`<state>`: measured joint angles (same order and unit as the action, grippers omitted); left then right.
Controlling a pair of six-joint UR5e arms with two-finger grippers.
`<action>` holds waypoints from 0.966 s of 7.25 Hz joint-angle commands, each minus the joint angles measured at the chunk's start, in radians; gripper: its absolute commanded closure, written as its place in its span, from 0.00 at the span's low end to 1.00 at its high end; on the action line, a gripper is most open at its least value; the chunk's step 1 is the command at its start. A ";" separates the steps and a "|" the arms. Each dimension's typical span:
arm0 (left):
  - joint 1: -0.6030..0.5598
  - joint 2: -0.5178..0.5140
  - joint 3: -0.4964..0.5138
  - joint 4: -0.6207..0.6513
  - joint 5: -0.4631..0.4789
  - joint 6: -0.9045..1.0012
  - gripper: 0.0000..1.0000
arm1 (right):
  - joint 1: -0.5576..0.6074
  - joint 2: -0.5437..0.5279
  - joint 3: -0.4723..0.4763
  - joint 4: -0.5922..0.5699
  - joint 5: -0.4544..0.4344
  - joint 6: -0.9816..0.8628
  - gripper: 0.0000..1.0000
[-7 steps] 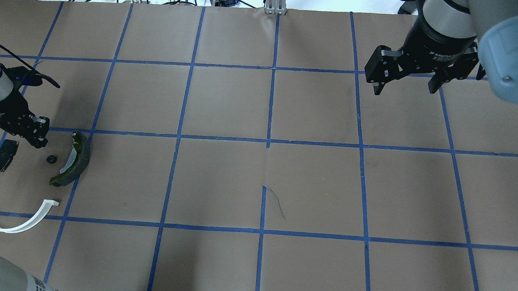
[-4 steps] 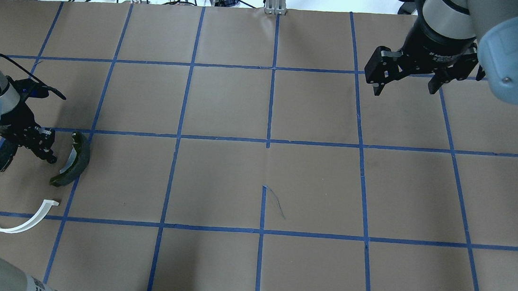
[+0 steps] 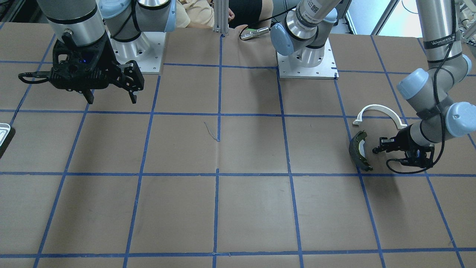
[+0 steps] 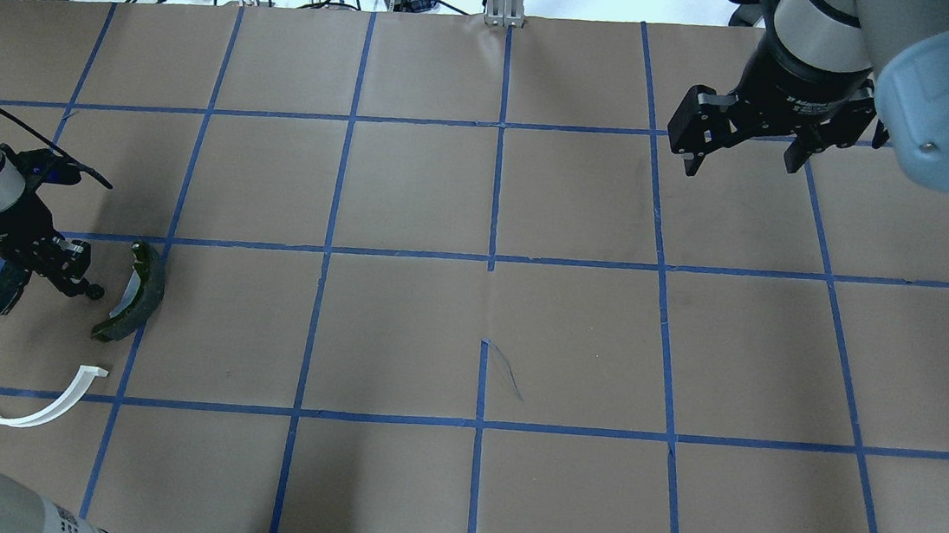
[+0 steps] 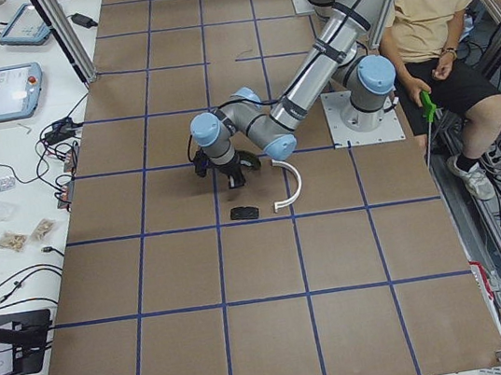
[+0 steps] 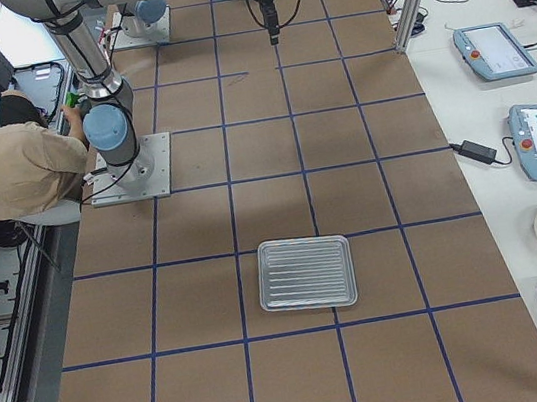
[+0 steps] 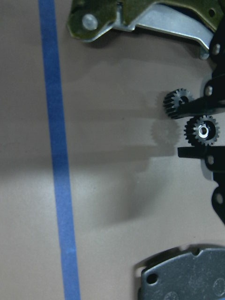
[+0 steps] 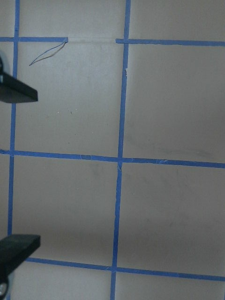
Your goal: Place bearing gear from tray to pile
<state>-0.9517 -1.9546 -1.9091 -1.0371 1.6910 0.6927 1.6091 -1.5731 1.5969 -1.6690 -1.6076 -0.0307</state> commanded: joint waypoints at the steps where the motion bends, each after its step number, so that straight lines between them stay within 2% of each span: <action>1: 0.002 -0.001 0.002 -0.001 -0.001 0.004 0.02 | 0.000 0.001 0.000 -0.001 0.000 0.000 0.00; 4: -0.008 0.020 0.053 -0.036 0.004 -0.008 0.00 | 0.000 0.001 0.000 -0.002 0.002 0.000 0.00; 6: -0.045 0.055 0.216 -0.292 -0.010 -0.104 0.00 | 0.000 0.001 0.000 -0.002 0.002 0.000 0.00; 7: -0.109 0.077 0.293 -0.354 -0.011 -0.139 0.00 | 0.000 0.001 0.000 -0.002 0.002 0.000 0.00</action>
<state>-1.0021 -1.9028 -1.7145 -1.2849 1.6849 0.6077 1.6092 -1.5723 1.5969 -1.6705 -1.6061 -0.0307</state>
